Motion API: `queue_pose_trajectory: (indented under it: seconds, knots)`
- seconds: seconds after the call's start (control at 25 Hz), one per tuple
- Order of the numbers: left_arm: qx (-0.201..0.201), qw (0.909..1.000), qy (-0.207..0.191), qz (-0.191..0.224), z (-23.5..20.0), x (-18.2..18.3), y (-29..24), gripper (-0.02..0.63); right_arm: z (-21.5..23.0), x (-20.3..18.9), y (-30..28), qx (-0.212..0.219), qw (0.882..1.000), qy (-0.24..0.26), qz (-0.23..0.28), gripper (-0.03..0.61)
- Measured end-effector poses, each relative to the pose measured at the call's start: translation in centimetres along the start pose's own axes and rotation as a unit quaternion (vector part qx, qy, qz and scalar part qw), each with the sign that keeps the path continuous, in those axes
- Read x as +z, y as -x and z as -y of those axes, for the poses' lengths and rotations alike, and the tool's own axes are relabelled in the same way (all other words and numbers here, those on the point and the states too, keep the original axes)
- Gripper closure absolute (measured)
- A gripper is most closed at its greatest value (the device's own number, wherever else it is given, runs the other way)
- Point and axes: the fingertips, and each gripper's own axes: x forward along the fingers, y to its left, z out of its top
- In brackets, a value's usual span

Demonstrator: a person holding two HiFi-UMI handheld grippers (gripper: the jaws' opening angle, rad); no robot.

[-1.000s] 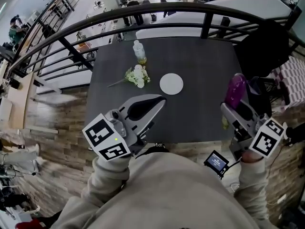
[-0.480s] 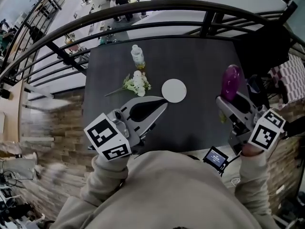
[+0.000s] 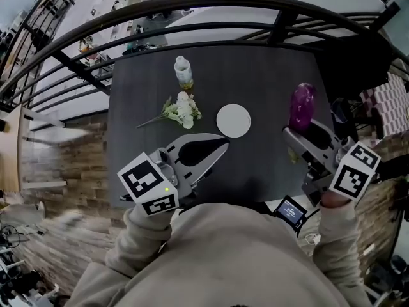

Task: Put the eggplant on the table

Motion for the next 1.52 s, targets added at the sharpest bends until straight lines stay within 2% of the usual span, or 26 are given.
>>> queue_pose_trajectory:
  seconds: [0.44, 0.8, 1.32, 1.52]
  knots:
    - [0.03, 0.9995, -0.005, 0.01, 0.0, 1.7, -1.9, 0.607, 0.8, 2.0, -1.1, 0.038, 0.999, 0.016, -0.018, 0.37]
    - [0.065, 0.9975, -0.009, 0.028, -0.1, 2.1, -2.0, 0.607, 1.5, 2.1, -1.6, 0.061, 0.997, 0.02, -0.03, 0.37]
    - [0.113, 0.993, 0.014, 0.03, -2.1, -0.2, 0.1, 0.607, 3.8, -0.5, -4.8, 0.076, 0.994, 0.016, -0.074, 0.37]
    - [0.133, 0.9905, 0.017, 0.031, -1.7, -0.3, 0.6, 0.607, 4.3, -1.1, -5.3, 0.085, 0.992, 0.014, -0.09, 0.37]
